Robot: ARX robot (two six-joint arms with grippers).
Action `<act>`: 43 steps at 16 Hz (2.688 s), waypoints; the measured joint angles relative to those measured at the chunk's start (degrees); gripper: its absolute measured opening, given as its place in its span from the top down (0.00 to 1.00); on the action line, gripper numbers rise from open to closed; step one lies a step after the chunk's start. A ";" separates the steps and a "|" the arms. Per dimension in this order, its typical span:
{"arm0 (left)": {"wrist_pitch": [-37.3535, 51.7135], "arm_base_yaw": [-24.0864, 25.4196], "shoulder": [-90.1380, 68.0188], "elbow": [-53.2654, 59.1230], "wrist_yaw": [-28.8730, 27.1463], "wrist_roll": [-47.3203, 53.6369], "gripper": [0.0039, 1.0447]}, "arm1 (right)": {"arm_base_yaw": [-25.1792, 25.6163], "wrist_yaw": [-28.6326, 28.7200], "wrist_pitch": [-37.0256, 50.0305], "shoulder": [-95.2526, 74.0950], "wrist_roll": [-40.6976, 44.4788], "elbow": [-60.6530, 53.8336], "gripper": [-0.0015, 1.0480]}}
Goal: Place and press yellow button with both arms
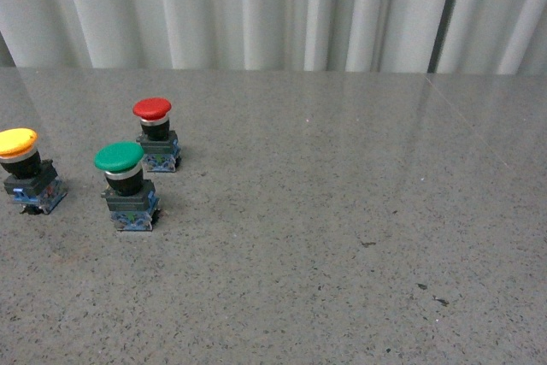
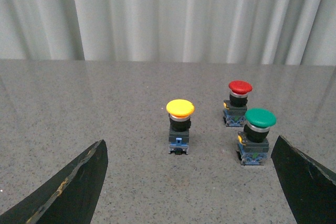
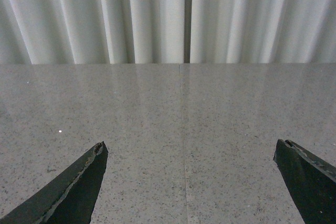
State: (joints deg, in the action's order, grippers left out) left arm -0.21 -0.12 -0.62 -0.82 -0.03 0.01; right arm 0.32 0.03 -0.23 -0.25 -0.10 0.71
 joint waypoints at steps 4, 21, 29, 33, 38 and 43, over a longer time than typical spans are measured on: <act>0.00 0.00 0.00 0.00 0.00 0.00 0.06 | 0.00 0.00 0.00 0.00 0.00 0.00 0.06; 16.28 0.22 -57.07 -28.96 1.33 4.46 0.06 | 0.00 0.00 0.02 0.00 -0.04 0.00 0.06; 5.31 -0.46 -83.49 -46.03 -0.13 -2.32 0.06 | 0.00 0.02 0.02 0.00 -0.02 0.00 0.06; 6.12 2.34 -87.71 -45.77 3.58 -1.07 0.06 | 0.00 0.00 0.02 0.00 -0.04 0.00 0.06; 7.06 1.70 -89.31 -45.77 5.99 2.75 0.06 | 0.00 0.00 0.02 0.00 -0.04 0.00 0.06; 7.45 1.86 -89.77 -45.29 5.18 5.09 0.29 | 0.00 0.02 0.02 0.00 -0.04 0.00 0.06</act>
State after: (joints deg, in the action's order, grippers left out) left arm 7.25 1.74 -90.39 -46.11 5.15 5.10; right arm 0.32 0.05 -0.21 -0.25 -0.14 0.71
